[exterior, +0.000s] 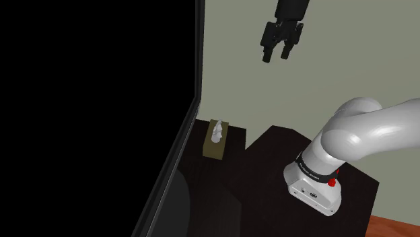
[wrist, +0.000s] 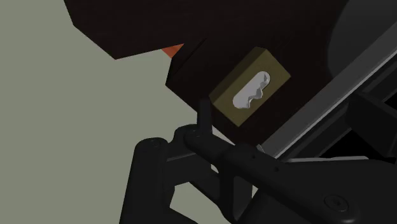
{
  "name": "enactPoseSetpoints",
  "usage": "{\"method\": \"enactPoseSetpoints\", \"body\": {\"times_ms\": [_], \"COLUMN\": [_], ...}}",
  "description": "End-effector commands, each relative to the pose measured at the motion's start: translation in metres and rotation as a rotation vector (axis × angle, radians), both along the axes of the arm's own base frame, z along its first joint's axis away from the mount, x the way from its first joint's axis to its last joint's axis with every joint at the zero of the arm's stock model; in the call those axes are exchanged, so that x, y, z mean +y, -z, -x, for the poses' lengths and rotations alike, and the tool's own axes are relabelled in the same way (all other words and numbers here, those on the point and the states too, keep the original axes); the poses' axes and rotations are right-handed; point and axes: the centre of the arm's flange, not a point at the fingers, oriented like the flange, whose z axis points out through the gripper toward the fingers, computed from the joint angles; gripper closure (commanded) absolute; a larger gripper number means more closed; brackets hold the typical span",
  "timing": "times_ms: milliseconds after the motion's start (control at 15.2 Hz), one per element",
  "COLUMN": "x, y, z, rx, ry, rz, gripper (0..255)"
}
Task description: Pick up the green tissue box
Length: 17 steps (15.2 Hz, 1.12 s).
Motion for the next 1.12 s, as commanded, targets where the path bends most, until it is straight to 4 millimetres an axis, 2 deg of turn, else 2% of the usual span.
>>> {"method": "enactPoseSetpoints", "body": {"times_ms": [0,528,1056], "x": [0.000,0.011,0.030], "y": [0.000,0.103,0.204], "z": [0.000,-0.005,-0.018], "rx": [0.000,-0.089,-0.178], "ry": [0.000,-0.052,-0.105], "rz": [0.000,-0.078,-0.155], "gripper": [0,0,0]}}
